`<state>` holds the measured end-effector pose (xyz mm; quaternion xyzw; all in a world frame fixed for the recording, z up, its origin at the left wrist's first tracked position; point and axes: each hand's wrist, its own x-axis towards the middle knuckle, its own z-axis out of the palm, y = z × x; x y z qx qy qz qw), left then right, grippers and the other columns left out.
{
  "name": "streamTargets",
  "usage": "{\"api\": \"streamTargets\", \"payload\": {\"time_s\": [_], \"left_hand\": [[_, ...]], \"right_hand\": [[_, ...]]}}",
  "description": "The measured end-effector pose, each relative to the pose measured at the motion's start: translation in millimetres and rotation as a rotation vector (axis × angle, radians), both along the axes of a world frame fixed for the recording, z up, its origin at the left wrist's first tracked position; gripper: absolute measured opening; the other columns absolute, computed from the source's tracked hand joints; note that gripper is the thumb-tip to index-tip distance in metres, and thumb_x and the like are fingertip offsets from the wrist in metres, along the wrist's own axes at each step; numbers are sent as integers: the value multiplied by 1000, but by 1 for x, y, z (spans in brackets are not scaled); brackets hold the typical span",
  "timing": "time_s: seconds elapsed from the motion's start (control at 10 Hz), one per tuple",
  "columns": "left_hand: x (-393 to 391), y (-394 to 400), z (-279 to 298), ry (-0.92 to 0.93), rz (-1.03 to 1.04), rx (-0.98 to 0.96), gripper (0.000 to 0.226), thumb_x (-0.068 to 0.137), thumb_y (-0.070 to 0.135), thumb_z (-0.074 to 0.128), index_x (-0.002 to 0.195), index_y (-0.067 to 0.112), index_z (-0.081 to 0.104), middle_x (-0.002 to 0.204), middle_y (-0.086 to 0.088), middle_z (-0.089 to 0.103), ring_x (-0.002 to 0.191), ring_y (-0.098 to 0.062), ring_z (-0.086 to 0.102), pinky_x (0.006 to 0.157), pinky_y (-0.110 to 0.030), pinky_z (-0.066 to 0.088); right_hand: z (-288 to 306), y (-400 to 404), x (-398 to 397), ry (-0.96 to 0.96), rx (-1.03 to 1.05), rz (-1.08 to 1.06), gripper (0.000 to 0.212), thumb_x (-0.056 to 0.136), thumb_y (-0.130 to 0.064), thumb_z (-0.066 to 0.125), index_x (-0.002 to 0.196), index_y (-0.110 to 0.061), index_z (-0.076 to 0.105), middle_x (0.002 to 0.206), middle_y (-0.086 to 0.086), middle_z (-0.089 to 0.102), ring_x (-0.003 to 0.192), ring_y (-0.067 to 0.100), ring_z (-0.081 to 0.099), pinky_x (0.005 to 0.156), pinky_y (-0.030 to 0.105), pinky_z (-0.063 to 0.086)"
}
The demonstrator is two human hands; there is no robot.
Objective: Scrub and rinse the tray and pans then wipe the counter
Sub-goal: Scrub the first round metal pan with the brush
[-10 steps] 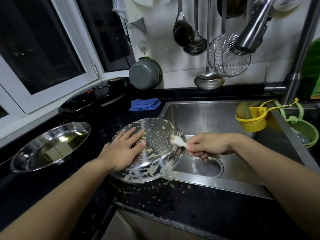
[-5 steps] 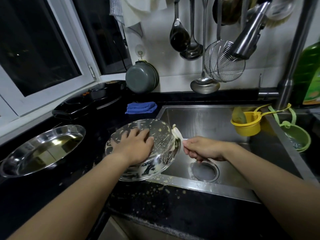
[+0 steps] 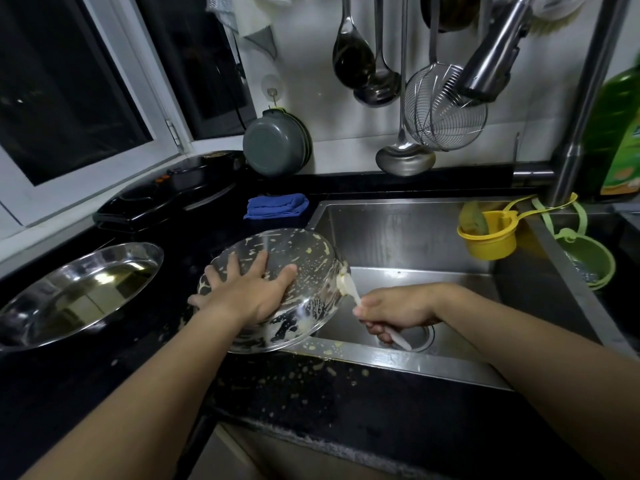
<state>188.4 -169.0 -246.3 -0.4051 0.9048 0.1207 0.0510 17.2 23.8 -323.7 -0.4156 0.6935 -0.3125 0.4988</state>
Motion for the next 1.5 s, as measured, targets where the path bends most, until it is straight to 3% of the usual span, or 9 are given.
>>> {"api": "streamTargets", "payload": {"time_s": [0.2, 0.4, 0.6, 0.8, 1.0, 1.1, 1.2, 1.3, 1.5], "left_hand": [[-1, 3, 1, -4, 7, 1, 87, 81, 94, 14, 157, 56, -3, 171, 3, -14, 155, -36, -19, 114, -76, 0], [-3, 4, -1, -4, 23, -18, 86, 81, 94, 13, 157, 55, -2, 171, 4, -13, 155, -36, -17, 114, -77, 2], [-2, 7, 1, -9, 20, -10, 85, 82, 93, 13, 157, 55, -3, 171, 3, -14, 155, -37, -18, 114, -77, 1], [-2, 8, 2, -9, 11, -9, 86, 82, 93, 13, 157, 56, -4, 171, 3, -14, 155, -37, -18, 113, -78, 1], [2, 16, 1, -9, -44, 3, 83, 83, 92, 13, 156, 57, -4, 171, 5, -15, 155, -36, -19, 115, -76, 2], [7, 18, -1, -15, -91, -8, 84, 81, 94, 11, 155, 58, -6, 170, 7, -16, 155, -35, -20, 115, -75, 1], [13, 5, -5, -5, -128, -26, 84, 77, 97, 9, 153, 63, -5, 170, 11, -14, 156, -32, -18, 116, -74, 2], [17, -12, -5, -15, -185, -49, 84, 74, 98, 8, 151, 66, -6, 170, 14, -13, 156, -27, -15, 119, -70, 4], [15, -15, -4, -33, -266, -46, 78, 78, 95, 9, 149, 68, -4, 169, 19, -13, 156, -19, -18, 120, -69, 2]], "right_hand": [[3, -2, 3, 209, -58, -142, 38, 110, -28, 37, 75, -15, 43, 63, -2, 47, 56, 11, 47, 66, 31, 50], [9, -5, 22, 331, 85, 70, 37, 109, -34, 40, 76, -19, 50, 66, -8, 54, 60, 7, 49, 70, 24, 45], [6, -3, 4, 240, -4, -185, 38, 109, -27, 37, 75, -13, 44, 65, 6, 47, 54, 18, 48, 69, 41, 48], [11, -8, 28, 373, 104, 52, 37, 109, -34, 41, 75, -19, 49, 67, -8, 51, 57, 4, 46, 63, 21, 42], [13, -4, -2, 406, 20, -221, 37, 108, -19, 34, 73, -12, 45, 64, 9, 49, 51, 18, 50, 62, 34, 48], [17, -4, -5, 374, 50, -228, 28, 106, -12, 35, 81, -7, 47, 67, 11, 50, 52, 19, 52, 53, 28, 49], [17, 1, 2, 306, 156, -26, 25, 106, -12, 44, 84, -3, 53, 69, 9, 54, 57, 15, 56, 69, 32, 52], [21, -1, 21, 462, 216, 144, 28, 105, -24, 50, 80, -14, 56, 69, -3, 56, 61, 9, 54, 68, 25, 47], [27, -7, -10, 768, 205, -73, 27, 100, -5, 46, 75, -14, 49, 80, 5, 55, 78, 26, 56, 66, 35, 44]]}}
